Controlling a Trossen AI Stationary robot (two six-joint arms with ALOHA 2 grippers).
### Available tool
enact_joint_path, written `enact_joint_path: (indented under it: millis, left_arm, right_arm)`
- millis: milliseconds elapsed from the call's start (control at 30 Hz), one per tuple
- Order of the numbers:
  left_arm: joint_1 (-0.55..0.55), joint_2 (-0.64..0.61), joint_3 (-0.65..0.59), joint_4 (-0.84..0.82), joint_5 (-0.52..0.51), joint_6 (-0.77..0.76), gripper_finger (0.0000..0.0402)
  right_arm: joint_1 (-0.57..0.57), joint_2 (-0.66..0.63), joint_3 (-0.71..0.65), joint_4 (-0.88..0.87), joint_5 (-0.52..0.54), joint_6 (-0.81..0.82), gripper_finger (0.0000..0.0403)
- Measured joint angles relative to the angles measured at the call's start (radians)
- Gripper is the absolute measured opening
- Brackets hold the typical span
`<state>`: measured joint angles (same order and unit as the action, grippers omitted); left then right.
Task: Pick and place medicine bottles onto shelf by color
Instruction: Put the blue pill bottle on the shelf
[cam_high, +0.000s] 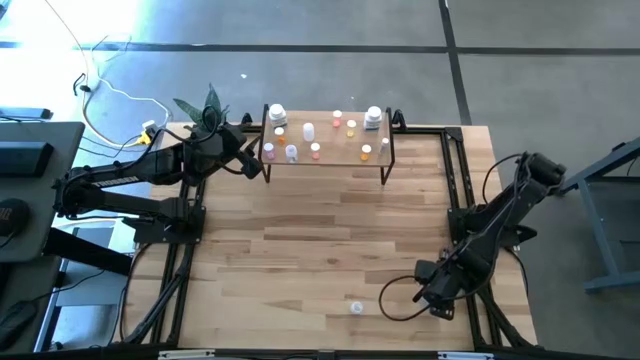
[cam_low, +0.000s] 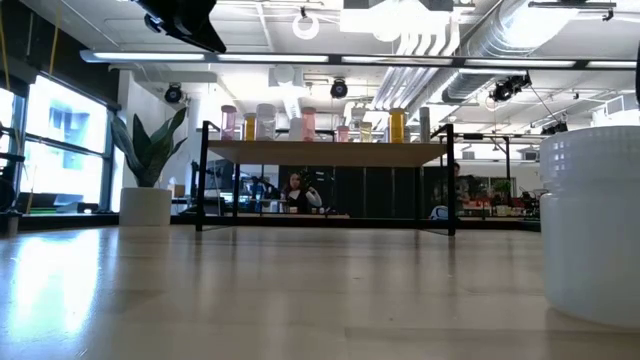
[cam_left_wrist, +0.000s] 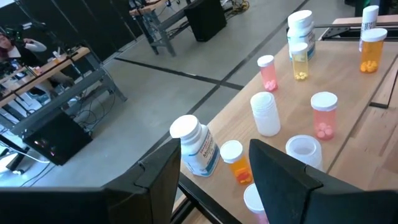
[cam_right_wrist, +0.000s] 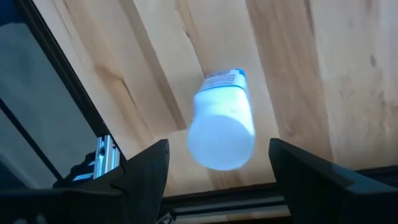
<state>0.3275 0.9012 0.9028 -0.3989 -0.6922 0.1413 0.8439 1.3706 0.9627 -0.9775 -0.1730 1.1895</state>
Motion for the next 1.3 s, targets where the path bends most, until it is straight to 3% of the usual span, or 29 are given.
enact_joint_path:
  millis: [400,500,700,767,1033,1300]
  left_arm:
    - [0.0,0.0,0.0,0.0,0.0,0.0,0.018]
    - [0.0,0.0,0.0,0.0,0.0,0.0,0.018]
    - [0.0,0.0,0.0,0.0,0.0,0.0,0.018]
    - [0.0,0.0,0.0,0.0,0.0,0.0,0.018]
    - [0.0,0.0,0.0,0.0,0.0,0.0,0.018]
    - [0.0,0.0,0.0,0.0,0.001,0.024,0.018]
  right_arm:
    - [0.004,0.114,0.0,0.021,-0.006,0.025,0.026]
    - [0.004,0.123,0.0,0.023,-0.014,0.023,0.0236]
    - [-0.021,0.122,0.001,0.026,-0.043,0.0,0.0151]
    - [-0.036,0.122,0.001,0.026,-0.057,-0.018,0.0148]
    - [-0.144,0.116,0.001,0.085,-0.081,-0.047,0.0148]
    - [-0.328,0.107,0.023,0.167,-0.093,-0.135,0.0151]
